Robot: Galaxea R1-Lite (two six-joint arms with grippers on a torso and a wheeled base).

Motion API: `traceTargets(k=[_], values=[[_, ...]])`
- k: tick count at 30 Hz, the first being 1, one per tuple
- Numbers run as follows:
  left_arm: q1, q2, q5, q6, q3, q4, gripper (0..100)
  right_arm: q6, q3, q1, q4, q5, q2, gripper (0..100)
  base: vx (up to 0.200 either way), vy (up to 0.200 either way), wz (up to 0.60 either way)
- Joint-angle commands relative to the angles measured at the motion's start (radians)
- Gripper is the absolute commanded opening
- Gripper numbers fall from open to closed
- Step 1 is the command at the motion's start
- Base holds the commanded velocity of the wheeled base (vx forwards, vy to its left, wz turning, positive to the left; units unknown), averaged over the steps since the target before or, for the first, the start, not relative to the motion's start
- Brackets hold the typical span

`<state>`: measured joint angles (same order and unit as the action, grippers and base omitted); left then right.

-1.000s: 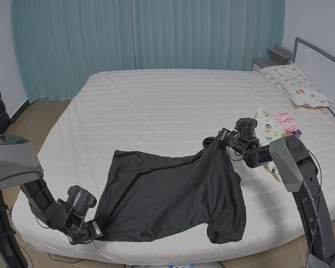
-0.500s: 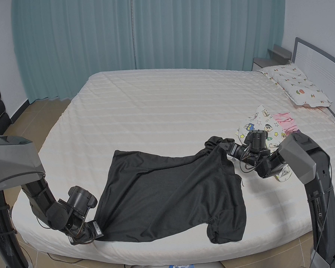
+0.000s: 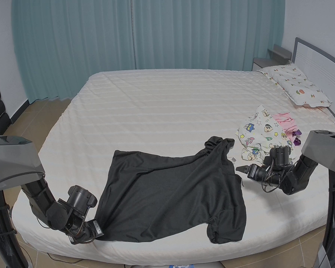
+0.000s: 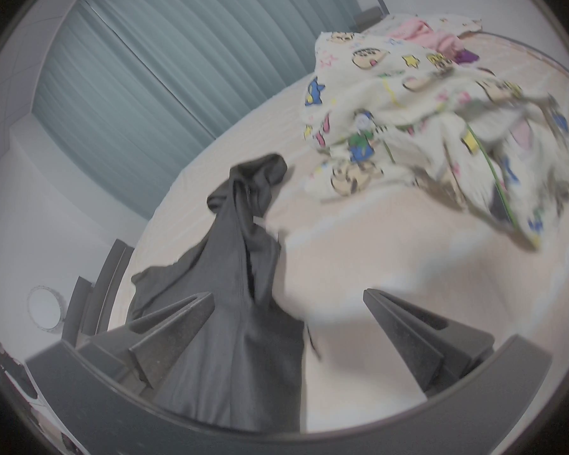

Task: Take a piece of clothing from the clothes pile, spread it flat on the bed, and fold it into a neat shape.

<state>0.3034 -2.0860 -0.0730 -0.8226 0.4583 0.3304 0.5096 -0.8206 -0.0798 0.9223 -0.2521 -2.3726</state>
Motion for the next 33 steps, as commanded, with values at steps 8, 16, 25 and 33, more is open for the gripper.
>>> traceTargets(k=[8,16,25,33], values=[[-0.006,0.006,-0.001,-0.001,0.002,0.002,0,0.072,0.178,-0.067,0.098,-0.032,0.047,100,0.0,0.0,0.0],[-0.013,0.006,-0.002,-0.001,0.002,0.002,0,0.061,0.163,-0.103,0.102,-0.027,-0.011,0,0.0,0.0,0.0],[-0.026,0.006,-0.005,-0.001,0.002,0.021,0,0.07,0.106,-0.106,0.102,-0.018,-0.017,0,0.0,0.0,0.0],[-0.053,0.004,-0.008,-0.01,0.005,0.087,0,0.067,-0.034,-0.103,0.076,-0.015,-0.005,0,0.0,0.0,0.0]])
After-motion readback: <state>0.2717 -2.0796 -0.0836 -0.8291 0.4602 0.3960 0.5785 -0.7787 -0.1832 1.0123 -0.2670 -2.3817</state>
